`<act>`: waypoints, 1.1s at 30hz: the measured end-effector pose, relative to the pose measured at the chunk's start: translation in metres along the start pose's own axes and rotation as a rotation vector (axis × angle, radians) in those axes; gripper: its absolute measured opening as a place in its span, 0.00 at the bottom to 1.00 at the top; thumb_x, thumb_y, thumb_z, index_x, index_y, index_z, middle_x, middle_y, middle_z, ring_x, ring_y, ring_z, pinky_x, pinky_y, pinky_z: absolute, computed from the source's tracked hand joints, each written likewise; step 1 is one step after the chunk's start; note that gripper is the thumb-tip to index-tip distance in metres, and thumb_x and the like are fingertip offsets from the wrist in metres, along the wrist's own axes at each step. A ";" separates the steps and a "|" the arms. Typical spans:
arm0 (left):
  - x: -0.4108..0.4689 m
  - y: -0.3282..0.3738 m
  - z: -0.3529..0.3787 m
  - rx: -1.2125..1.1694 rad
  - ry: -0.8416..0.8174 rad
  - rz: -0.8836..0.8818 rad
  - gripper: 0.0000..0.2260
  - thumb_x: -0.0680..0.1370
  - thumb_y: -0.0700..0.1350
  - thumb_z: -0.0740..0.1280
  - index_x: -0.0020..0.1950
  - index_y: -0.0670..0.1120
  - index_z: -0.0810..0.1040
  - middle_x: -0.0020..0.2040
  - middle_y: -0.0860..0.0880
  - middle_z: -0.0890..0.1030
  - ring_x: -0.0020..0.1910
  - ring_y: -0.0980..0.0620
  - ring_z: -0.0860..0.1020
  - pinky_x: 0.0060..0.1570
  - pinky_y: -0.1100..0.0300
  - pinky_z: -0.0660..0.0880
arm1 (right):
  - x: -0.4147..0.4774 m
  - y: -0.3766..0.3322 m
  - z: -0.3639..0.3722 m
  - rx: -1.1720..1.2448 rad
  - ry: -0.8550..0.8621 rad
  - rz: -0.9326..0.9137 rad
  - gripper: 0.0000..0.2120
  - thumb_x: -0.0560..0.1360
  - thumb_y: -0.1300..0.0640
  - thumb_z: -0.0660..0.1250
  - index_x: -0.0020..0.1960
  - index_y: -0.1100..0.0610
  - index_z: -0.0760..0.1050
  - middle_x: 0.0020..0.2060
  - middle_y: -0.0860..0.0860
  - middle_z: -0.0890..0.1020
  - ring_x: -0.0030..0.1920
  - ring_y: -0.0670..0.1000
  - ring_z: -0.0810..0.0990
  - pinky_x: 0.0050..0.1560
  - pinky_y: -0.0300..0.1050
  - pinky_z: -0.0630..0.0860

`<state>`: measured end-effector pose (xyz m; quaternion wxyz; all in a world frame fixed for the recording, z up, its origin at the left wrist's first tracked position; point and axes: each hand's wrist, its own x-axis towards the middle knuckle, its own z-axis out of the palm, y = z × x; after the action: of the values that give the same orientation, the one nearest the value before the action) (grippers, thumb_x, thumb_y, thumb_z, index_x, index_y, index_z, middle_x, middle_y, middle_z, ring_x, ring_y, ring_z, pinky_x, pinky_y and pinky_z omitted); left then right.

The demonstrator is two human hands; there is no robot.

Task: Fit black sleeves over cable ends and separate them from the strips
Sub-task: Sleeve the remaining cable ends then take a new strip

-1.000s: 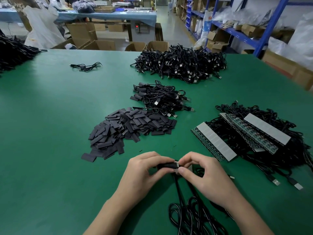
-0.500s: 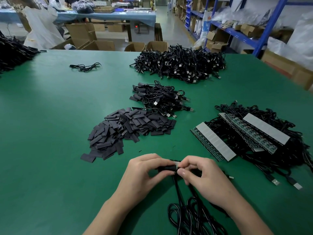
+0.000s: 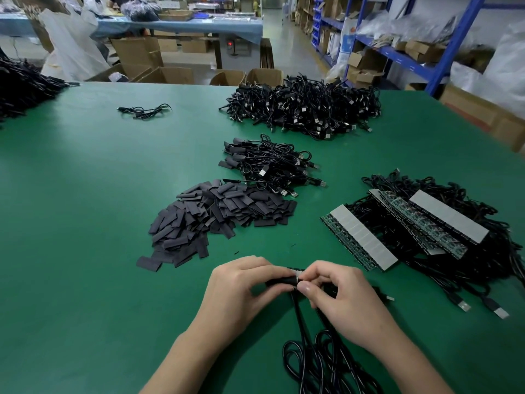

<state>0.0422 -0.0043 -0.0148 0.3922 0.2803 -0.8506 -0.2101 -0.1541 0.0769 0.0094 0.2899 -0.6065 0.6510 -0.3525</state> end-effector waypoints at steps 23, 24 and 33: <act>0.001 0.000 0.001 -0.017 -0.038 -0.001 0.09 0.78 0.55 0.72 0.53 0.54 0.87 0.44 0.59 0.84 0.43 0.61 0.81 0.43 0.59 0.79 | 0.001 -0.009 -0.004 0.043 -0.079 0.099 0.09 0.79 0.55 0.71 0.40 0.47 0.80 0.30 0.44 0.83 0.35 0.40 0.81 0.42 0.29 0.72; 0.001 0.000 0.000 -0.019 -0.038 -0.010 0.09 0.78 0.55 0.72 0.53 0.54 0.88 0.44 0.59 0.84 0.43 0.62 0.81 0.43 0.59 0.79 | 0.001 -0.008 -0.004 0.049 -0.078 0.097 0.09 0.79 0.55 0.70 0.40 0.47 0.80 0.30 0.45 0.82 0.35 0.40 0.80 0.42 0.29 0.72; 0.000 0.000 0.006 -0.026 -0.049 0.021 0.08 0.78 0.51 0.74 0.55 0.52 0.87 0.46 0.57 0.85 0.44 0.59 0.83 0.43 0.58 0.81 | 0.002 -0.005 -0.004 0.066 -0.090 0.115 0.10 0.79 0.54 0.70 0.40 0.45 0.79 0.31 0.46 0.83 0.36 0.39 0.79 0.44 0.32 0.71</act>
<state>0.0378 -0.0033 -0.0188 0.3771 0.2609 -0.8601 -0.2236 -0.1542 0.0757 0.0157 0.3584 -0.5734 0.6591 -0.3292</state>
